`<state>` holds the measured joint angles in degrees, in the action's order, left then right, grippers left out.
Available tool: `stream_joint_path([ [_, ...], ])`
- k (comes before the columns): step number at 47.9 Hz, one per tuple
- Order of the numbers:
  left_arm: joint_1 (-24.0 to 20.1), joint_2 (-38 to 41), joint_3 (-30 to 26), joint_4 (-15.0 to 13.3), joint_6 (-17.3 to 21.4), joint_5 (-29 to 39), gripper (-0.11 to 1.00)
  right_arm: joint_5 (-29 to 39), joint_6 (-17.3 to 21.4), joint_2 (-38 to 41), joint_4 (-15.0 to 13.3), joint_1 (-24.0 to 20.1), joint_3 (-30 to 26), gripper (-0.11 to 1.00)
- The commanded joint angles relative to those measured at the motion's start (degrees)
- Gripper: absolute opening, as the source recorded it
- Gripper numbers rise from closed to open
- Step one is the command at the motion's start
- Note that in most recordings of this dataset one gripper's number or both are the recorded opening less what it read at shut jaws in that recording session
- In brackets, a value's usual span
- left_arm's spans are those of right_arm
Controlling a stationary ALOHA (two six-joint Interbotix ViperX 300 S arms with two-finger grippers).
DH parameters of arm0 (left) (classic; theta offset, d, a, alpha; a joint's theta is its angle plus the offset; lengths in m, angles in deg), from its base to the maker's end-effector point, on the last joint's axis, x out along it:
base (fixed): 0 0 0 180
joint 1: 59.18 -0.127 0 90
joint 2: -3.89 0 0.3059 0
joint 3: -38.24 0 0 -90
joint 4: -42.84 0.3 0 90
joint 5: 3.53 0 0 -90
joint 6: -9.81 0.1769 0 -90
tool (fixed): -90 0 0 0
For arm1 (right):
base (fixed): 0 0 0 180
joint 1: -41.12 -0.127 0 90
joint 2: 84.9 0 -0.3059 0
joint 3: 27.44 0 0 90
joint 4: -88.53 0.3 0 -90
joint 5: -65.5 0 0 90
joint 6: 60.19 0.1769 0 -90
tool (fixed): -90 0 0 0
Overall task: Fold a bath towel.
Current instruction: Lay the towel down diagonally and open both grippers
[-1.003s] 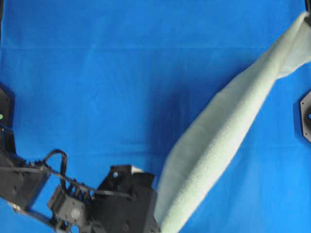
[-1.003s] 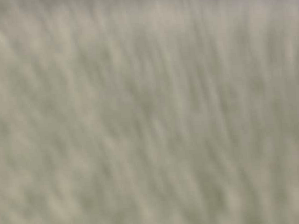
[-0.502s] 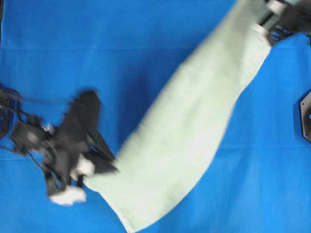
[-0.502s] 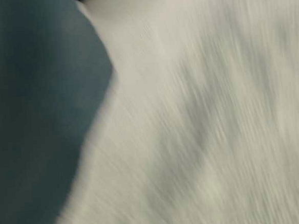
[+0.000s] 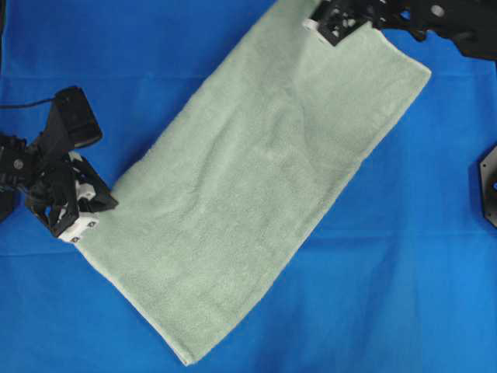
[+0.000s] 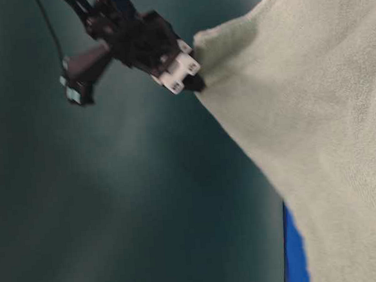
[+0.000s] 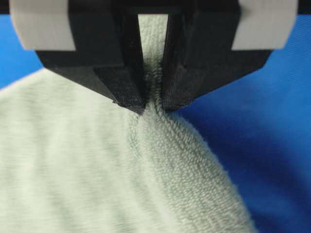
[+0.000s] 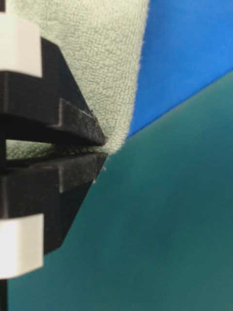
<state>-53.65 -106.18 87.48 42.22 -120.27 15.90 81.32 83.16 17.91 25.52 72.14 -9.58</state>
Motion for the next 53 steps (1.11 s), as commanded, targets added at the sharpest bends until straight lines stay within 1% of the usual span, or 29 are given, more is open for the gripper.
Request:
stream_joint_path([
  [1, -1.23, 0.26, 0.44, 0.18, 0.0, -0.79, 0.09, -2.02, -0.35, 0.97, -0.26, 0.44, -1.93, 0.07],
  [4, -1.93, 0.26, 0.97, 0.18, 0.09, -0.88, 0.09, -3.25, -0.44, 2.29, -0.26, 0.7, -2.2, 0.07],
  [11, -2.37, 0.18, 1.58, 0.09, 0.09, -0.53, 0.09, -3.6, -0.44, 3.52, -0.35, 1.49, -2.46, 0.08],
  [12, -2.37, 0.18, 1.58, 0.09, 0.0, -0.35, 0.09, -3.6, -0.44, 3.43, -0.35, 1.58, -2.55, 0.11],
  [13, -2.37, 0.09, 1.58, 0.09, 0.0, -0.18, 0.11, -3.43, -0.44, 3.43, -0.35, 1.58, -2.55, 0.18],
  [15, -2.46, -0.18, 1.58, 0.09, 0.0, 0.18, 0.21, -3.25, -0.53, 3.34, -0.7, 1.67, -2.72, 0.31],
  [19, -2.46, -0.97, 1.58, 0.09, 0.0, 1.67, 0.46, -2.72, -0.62, 2.64, -1.76, 1.67, -2.55, 0.55],
  [21, -2.37, -1.85, 1.67, 0.09, 0.26, 2.9, 0.59, -2.37, -0.62, 1.76, -1.85, 1.67, -2.2, 0.64],
  [23, -2.37, -3.08, 1.58, 0.09, 0.53, 4.22, 0.71, -2.02, -0.62, 0.53, -1.85, 1.67, -1.67, 0.68],
  [25, -2.37, -4.48, 1.58, 0.18, 0.62, 5.54, 0.8, -1.67, -0.62, -1.05, -1.85, 1.67, -0.79, 0.68],
  [27, -2.46, -6.15, 1.58, 0.18, 0.62, 6.5, 0.85, -1.41, -0.35, -2.72, -1.85, 1.67, 0.35, 0.65],
  [28, -2.37, -7.12, 1.67, 0.18, 0.62, 6.77, 0.86, -1.41, -0.26, -3.69, -1.76, 1.67, 1.05, 0.65],
  [32, -2.37, -10.99, 2.2, 0.35, 0.79, 7.12, 0.83, -1.41, 0.35, -8.0, -0.97, 1.76, 5.1, 0.65],
  [36, -2.37, -14.33, 2.9, 0.7, 1.32, 6.68, 0.83, -1.32, 1.23, -10.63, 1.41, 2.81, 8.79, 0.65],
  [40, -2.37, -16.79, 3.43, 1.67, 2.37, 5.71, 0.83, -1.49, 1.93, -11.87, 4.31, 4.22, 12.13, 0.65],
  [43, -2.46, -17.49, 3.69, 1.76, 4.48, 4.75, 0.83, -2.02, 2.02, -11.87, 5.89, 5.54, 14.33, 0.65],
  [45, -2.46, -17.58, 3.87, 1.76, 6.5, 4.04, 0.83, -2.37, 1.93, -11.43, 6.33, 6.06, 15.12, 0.65],
  [50, -2.46, -16.96, 3.96, 1.67, 10.99, 2.29, 0.83, -4.31, 1.93, -9.4, 6.42, 8.17, 16.61, 0.65],
  [53, -2.37, -16.61, 3.87, 1.67, 12.74, 1.49, 0.82, -5.98, 1.76, -7.82, 6.33, 9.4, 16.96, 0.65],
])
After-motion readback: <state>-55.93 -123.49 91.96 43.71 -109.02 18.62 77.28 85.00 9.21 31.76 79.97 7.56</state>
